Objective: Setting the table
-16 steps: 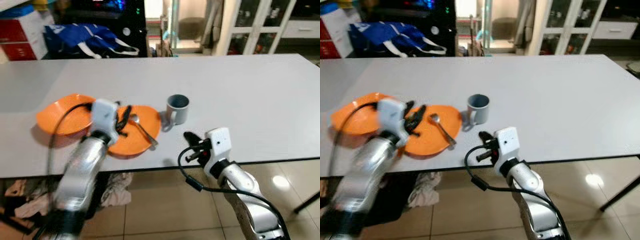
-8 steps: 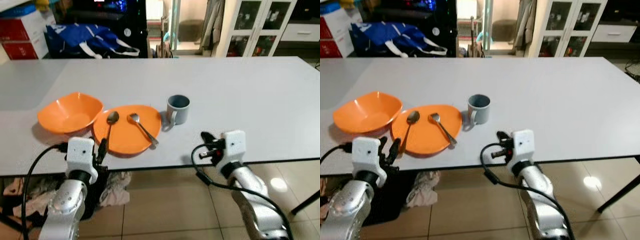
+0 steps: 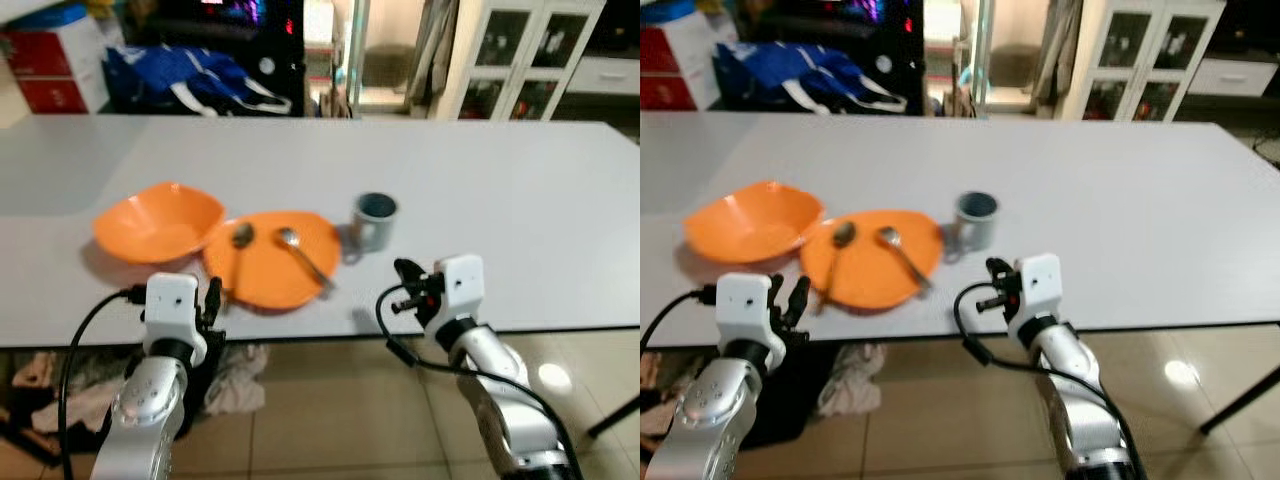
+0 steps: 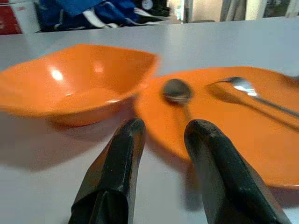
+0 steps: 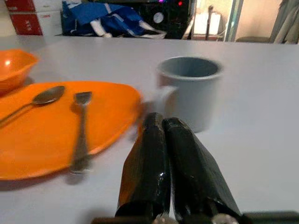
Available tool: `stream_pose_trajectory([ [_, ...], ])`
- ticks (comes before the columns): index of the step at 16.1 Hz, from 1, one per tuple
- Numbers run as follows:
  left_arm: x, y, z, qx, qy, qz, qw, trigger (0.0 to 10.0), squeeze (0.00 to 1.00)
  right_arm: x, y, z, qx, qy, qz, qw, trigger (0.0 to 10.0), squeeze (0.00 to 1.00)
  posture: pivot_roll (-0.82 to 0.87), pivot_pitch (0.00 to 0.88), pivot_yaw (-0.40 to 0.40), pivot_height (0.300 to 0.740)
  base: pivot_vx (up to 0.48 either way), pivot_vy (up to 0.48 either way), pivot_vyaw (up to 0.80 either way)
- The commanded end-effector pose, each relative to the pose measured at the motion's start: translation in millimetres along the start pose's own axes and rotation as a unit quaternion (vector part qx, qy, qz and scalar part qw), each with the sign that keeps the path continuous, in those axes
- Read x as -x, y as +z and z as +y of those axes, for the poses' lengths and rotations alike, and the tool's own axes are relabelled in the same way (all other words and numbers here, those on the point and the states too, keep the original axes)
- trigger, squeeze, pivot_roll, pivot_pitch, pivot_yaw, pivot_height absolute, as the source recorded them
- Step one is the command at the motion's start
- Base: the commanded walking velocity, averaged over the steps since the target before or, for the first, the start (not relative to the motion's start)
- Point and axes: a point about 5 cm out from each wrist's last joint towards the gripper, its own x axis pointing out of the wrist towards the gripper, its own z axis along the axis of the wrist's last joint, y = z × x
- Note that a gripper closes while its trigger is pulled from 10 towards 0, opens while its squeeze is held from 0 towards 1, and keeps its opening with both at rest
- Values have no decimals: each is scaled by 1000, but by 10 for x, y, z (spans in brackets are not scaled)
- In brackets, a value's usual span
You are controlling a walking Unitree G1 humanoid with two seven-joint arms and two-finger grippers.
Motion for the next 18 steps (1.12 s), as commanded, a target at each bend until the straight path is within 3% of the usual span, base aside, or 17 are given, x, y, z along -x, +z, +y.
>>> stream_pose_trajectory([
  [1,-12,45,-3,-3,4,-4,1000,10000,0,-11,5,41,0,10,-3,1000,10000,0,-16,0,-1,732,0,450,0],
  [9,16,53,-21,7,-12,4,1000,10000,0,-8,-43,41,-3,12,7,1000,10000,0,-11,0,0,732,0,454,0],
  [18,-5,27,18,14,14,19,1000,10000,0,-22,-63,70,-5,21,12,1000,10000,0,-6,0,-5,732,0,468,0],
])
